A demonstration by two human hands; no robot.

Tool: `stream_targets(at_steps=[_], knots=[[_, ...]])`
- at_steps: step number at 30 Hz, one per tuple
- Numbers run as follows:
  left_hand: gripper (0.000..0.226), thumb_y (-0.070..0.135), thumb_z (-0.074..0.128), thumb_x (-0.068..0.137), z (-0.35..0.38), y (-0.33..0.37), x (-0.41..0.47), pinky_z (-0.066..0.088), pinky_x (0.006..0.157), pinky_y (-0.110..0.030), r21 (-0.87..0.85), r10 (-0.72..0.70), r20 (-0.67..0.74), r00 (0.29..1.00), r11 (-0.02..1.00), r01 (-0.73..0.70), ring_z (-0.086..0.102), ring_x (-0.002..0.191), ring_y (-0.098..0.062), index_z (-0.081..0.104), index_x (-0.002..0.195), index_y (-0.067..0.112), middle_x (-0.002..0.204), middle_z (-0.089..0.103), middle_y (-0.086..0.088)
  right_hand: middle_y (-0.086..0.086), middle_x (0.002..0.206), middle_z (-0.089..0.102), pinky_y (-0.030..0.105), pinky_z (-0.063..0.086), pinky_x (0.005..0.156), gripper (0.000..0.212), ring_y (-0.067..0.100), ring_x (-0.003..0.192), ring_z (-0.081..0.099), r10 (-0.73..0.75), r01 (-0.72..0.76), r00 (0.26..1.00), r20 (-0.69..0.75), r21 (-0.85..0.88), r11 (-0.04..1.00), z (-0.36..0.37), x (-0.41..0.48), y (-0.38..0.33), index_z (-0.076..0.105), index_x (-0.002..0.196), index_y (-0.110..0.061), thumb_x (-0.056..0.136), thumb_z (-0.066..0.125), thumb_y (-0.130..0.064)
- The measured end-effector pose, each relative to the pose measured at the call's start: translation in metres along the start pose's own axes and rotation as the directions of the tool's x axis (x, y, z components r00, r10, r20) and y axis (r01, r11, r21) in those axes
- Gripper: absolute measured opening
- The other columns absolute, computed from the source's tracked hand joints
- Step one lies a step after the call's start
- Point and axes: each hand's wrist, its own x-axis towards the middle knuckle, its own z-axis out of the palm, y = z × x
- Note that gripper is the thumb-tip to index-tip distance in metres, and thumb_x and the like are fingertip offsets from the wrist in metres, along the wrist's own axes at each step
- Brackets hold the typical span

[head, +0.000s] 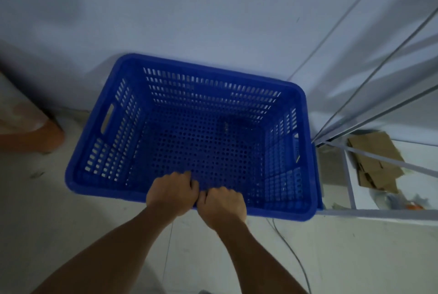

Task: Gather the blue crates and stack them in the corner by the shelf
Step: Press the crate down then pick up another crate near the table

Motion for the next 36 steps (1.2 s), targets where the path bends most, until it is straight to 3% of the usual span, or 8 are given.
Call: stream_targets(at_steps=[6, 10, 13, 19, 22, 29, 33, 36], knots=[[0.027, 0.037, 0.036, 0.104, 0.001, 0.001, 0.027, 0.041, 0.062, -0.034, 0.034, 0.056, -0.038, 0.998, 0.998, -0.054, 0.055, 0.065, -0.022, 0.048, 0.086, 0.023, 0.073, 0.055, 0.004, -0.01, 0.04, 0.017, 0.018, 0.012, 0.041, 0.057, 0.018, 0.03, 0.019, 0.203, -0.181, 0.956, -0.213, 0.118, 0.976, 0.009, 0.024, -0.001, 0.016, 0.043, -0.02, 0.079, 0.058, -0.033], [0.026, 0.036, 0.035, 0.106, -0.002, 0.001, 0.024, 0.04, 0.065, -0.035, 0.059, 0.055, -0.026, 0.998, 0.997, -0.054, 0.053, 0.068, -0.023, 0.048, 0.089, 0.022, 0.079, 0.059, 0.0, -0.007, 0.044, 0.03, 0.025, 0.013, 0.043, 0.05, 0.014, 0.037, 0.022, 0.096, -0.097, 0.991, -0.089, -0.012, 0.995, 0.007, 0.021, 0.001, 0.031, 0.048, -0.02, 0.094, 0.042, -0.037], [0.026, 0.038, 0.034, 0.106, 0.0, 0.003, 0.006, 0.039, 0.066, -0.035, 0.08, 0.053, 0.001, 0.999, 0.995, -0.053, 0.053, 0.07, -0.023, 0.048, 0.09, 0.023, 0.082, 0.058, 0.001, -0.005, 0.042, 0.048, 0.021, 0.014, 0.043, 0.046, 0.017, 0.036, 0.029, 0.118, -0.113, 0.983, -0.14, 0.042, 0.993, 0.007, 0.007, -0.002, 0.036, 0.048, -0.022, 0.087, 0.055, -0.035], [0.035, 0.042, 0.038, 0.105, -0.006, 0.004, -0.003, 0.04, 0.065, -0.033, -0.003, -0.007, -0.017, 1.0, 1.0, 0.006, 0.056, 0.071, -0.024, 0.054, 0.085, 0.018, 0.08, 0.058, -0.001, 0.011, 0.093, 0.066, 0.038, 0.05, 0.068, 0.034, 0.032, 0.082, 0.063, -0.022, 0.023, 0.999, 0.031, -0.016, 1.0, -0.019, -0.005, -0.005, 0.064, 0.095, -0.016, 0.105, 0.032, -0.024], [0.04, 0.047, 0.037, 0.105, -0.006, 0.0, -0.013, 0.041, 0.065, -0.033, -0.028, -0.03, -0.004, 1.0, 0.999, 0.03, 0.057, 0.073, -0.023, 0.057, 0.086, 0.019, 0.08, 0.06, 0.0, 0.011, 0.104, 0.069, 0.043, 0.056, 0.08, 0.041, 0.033, 0.091, 0.065, 0.038, -0.039, 0.999, 0.033, 0.034, 0.999, -0.023, -0.014, -0.003, 0.066, 0.107, -0.012, 0.107, 0.028, -0.028], [0.05, 0.047, 0.032, 0.104, 0.0, -0.003, -0.003, 0.039, 0.061, -0.033, 0.052, 0.037, 0.036, 0.999, 0.998, -0.038, 0.057, 0.066, -0.023, 0.059, 0.072, 0.02, 0.069, 0.057, 0.002, 0.009, 0.091, 0.067, 0.037, 0.042, 0.063, 0.034, 0.03, 0.072, 0.055, -0.02, 0.02, 1.0, -0.022, 0.019, 1.0, -0.006, 0.001, 0.003, 0.058, 0.087, -0.017, 0.104, 0.03, -0.024], [0.053, 0.045, 0.035, 0.103, 0.003, -0.004, -0.001, 0.039, 0.053, -0.03, 0.069, 0.052, 0.013, 0.999, 0.996, -0.053, 0.055, 0.055, -0.02, 0.054, 0.06, 0.021, 0.058, 0.054, 0.004, -0.002, 0.044, 0.051, 0.026, 0.029, 0.043, 0.04, 0.02, 0.037, 0.034, 0.14, -0.128, 0.965, -0.223, 0.07, 0.989, 0.008, 0.005, -0.001, 0.04, 0.05, -0.024, 0.089, 0.041, -0.033], [0.053, 0.046, 0.034, 0.104, 0.005, -0.003, 0.013, 0.043, 0.051, -0.028, 0.09, 0.056, -0.024, 0.998, 0.994, -0.054, 0.055, 0.052, -0.018, 0.059, 0.064, 0.023, 0.056, 0.054, 0.006, -0.001, 0.039, 0.049, 0.023, 0.025, 0.043, 0.042, 0.021, 0.03, 0.04, 0.202, -0.171, 0.894, -0.4, 0.111, 0.979, 0.029, 0.019, 0.003, 0.047, 0.042, -0.022, 0.083, 0.044, -0.034]])
